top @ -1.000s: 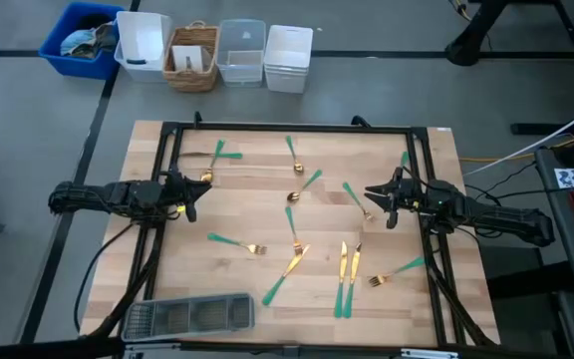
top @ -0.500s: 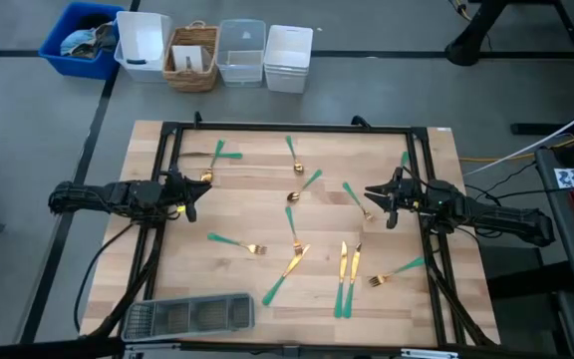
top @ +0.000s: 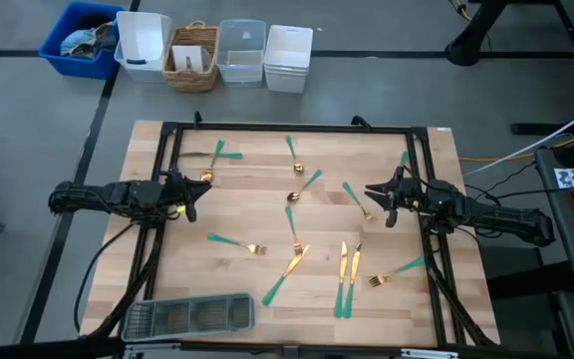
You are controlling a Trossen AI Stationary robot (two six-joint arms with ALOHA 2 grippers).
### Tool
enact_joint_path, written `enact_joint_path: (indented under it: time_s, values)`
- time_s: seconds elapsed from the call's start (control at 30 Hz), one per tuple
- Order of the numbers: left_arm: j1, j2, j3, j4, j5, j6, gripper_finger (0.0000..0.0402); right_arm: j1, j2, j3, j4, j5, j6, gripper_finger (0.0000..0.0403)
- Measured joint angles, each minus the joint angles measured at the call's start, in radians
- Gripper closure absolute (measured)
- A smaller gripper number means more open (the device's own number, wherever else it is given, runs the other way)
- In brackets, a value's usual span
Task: Sort silverware
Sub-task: Put the right spoon into the cutlery rack
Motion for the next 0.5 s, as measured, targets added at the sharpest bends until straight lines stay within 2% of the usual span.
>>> enact_joint_path:
  time_s: [0.13, 0.3, 0.4, 0.5]
  values:
    - [0.0, 0.0, 0.0, 0.0, 0.0, 0.0, 0.0361, 0.0, 0.0, 0.0, 0.002, 0.0, 0.005, 0.0315]
    - [0.0, 0.0, -0.001, 0.005, 0.0, 0.009, 0.0361, 0.0, 0.0, 0.006, 0.03, -0.033, 0.096, 0.0315]
    - [0.0, 0.0, -0.002, 0.017, 0.0, 0.024, 0.0361, 0.0, 0.002, 0.04, 0.004, 0.054, 0.194, 0.0315]
    - [0.0, 0.0, -0.002, 0.019, 0.0, 0.014, 0.0361, 0.0, 0.008, 0.107, -0.041, 0.169, 0.217, 0.0315]
